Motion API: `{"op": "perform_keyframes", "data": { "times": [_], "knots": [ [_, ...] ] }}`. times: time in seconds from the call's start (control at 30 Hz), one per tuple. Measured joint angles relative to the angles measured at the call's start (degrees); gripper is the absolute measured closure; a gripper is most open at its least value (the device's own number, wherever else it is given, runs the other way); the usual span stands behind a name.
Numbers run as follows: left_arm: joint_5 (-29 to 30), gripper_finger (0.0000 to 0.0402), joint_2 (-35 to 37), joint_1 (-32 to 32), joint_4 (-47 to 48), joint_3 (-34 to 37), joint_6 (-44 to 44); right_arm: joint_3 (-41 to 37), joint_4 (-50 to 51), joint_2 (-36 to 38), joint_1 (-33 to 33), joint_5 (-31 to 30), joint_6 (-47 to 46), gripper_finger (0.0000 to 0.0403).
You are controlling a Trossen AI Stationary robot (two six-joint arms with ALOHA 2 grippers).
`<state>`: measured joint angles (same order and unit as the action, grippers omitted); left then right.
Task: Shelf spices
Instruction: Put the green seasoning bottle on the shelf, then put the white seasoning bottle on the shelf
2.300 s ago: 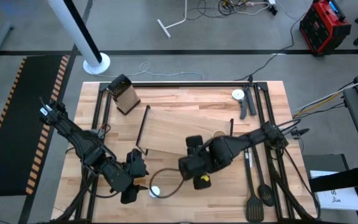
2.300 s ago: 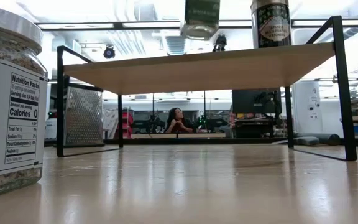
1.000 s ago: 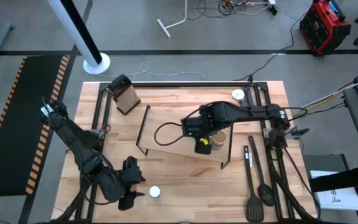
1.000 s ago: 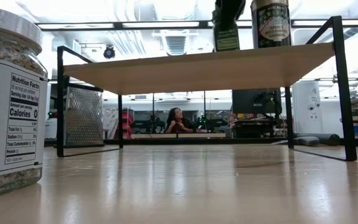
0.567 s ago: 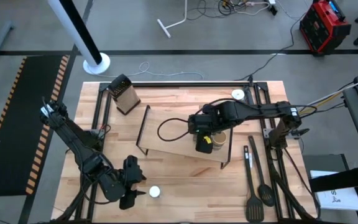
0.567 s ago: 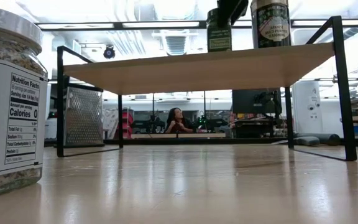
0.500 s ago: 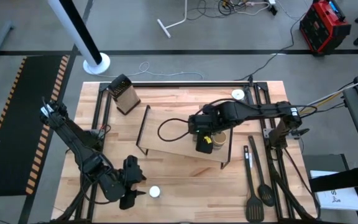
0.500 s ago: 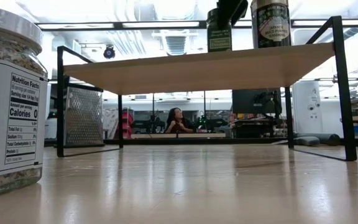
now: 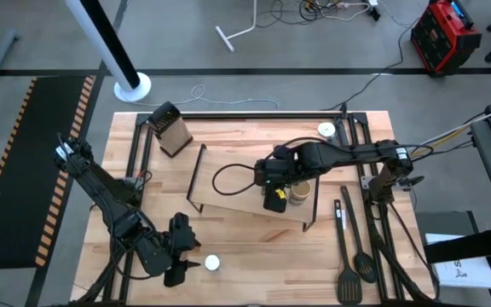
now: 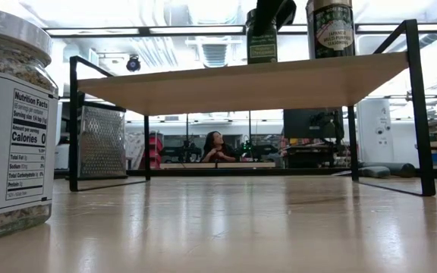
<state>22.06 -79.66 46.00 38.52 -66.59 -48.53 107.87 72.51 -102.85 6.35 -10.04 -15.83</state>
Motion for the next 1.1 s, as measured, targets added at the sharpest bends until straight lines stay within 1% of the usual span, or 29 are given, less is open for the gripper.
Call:
{"op": "perform_keyframes", "data": {
  "times": [0.43, 0.8, 0.97, 1.1],
  "knots": [
    [-0.07, 0.0144, 0.04, 0.02, 0.0, -0.02, 0.0, 0.0, -0.06, -0.02, 0.0, -0.03, -1.44, 0.0178],
    [-0.07, 0.0144, 0.04, -0.24, 0.0, -0.02, 0.44, 5.17, 3.86, 0.31, -0.03, -0.57, 0.82, 0.0129],
    [-0.09, 0.0144, 0.04, -0.24, 0.0, -0.02, 0.22, 9.32, 10.79, 0.33, -0.11, -0.62, -0.13, 0.0105],
    [-0.55, 0.0144, 0.04, -0.24, 0.0, -0.02, 2.7, 12.59, 15.86, 0.83, 0.63, -0.66, -2.1, 0.0095]
  ]
}}
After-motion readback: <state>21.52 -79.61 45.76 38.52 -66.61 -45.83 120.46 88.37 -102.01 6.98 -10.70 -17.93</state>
